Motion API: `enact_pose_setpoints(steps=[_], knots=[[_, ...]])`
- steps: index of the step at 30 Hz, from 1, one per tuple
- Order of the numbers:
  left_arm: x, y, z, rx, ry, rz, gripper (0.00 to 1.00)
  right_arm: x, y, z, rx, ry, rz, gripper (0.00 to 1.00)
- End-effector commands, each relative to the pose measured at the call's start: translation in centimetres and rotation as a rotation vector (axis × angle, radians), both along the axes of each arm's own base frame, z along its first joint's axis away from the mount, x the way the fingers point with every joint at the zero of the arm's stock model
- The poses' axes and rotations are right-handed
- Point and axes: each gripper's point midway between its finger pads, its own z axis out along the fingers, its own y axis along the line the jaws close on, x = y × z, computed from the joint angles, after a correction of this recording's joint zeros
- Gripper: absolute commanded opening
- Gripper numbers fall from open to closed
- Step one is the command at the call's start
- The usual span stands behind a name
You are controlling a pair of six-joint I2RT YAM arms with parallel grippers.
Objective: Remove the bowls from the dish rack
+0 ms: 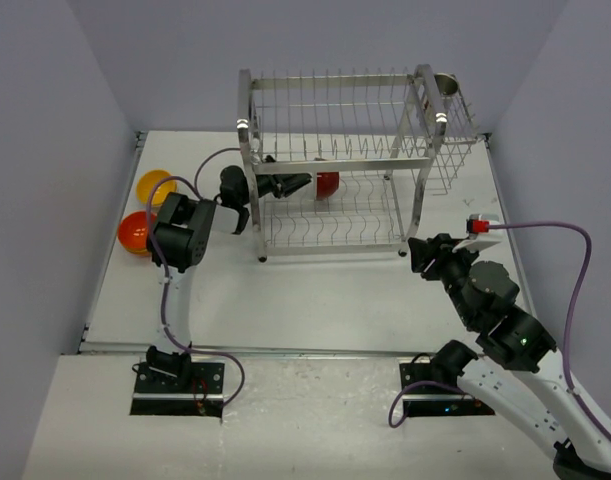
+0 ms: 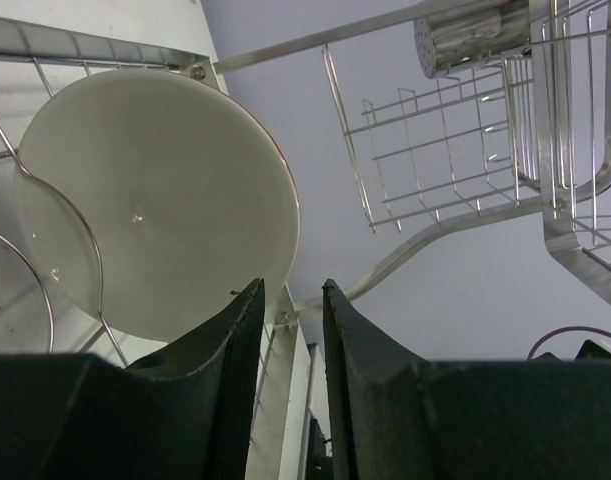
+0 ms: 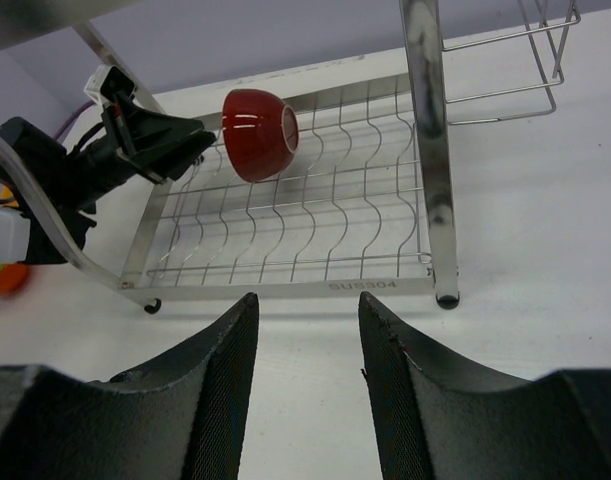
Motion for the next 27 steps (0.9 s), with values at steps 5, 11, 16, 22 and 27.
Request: enact_pose_setpoints(steps=[5,11,16,22,27], knots=[[1.0,-1.6,0.5,0.006,-0.059,-0.012,0.31,0.0,-0.1,0.9,0.013,-0.014,-0.009,0.46],[1.2,-2.1,0.1,0.026,-0.058,-0.011,0.34,0.0,-0.2,0.8,0.015,-0.013,-0.011,0.47],[1.3,-2.5,-0.2,0.048,-0.067,-0.003,0.35,0.0,-0.1,0.7,0.015,-0.012,-0.008,0.47],[1.0,-3.1,-0.9,0.080,-0.067,0.001,0.35,0.0,0.0,0.5,0.015,-0.009,-0.004,0.47],[0.9,-3.3,-0.7,0.097,-0.087,0.013,0.34,0.0,0.2,0.5,0.017,-0.008,0.002,0.47]])
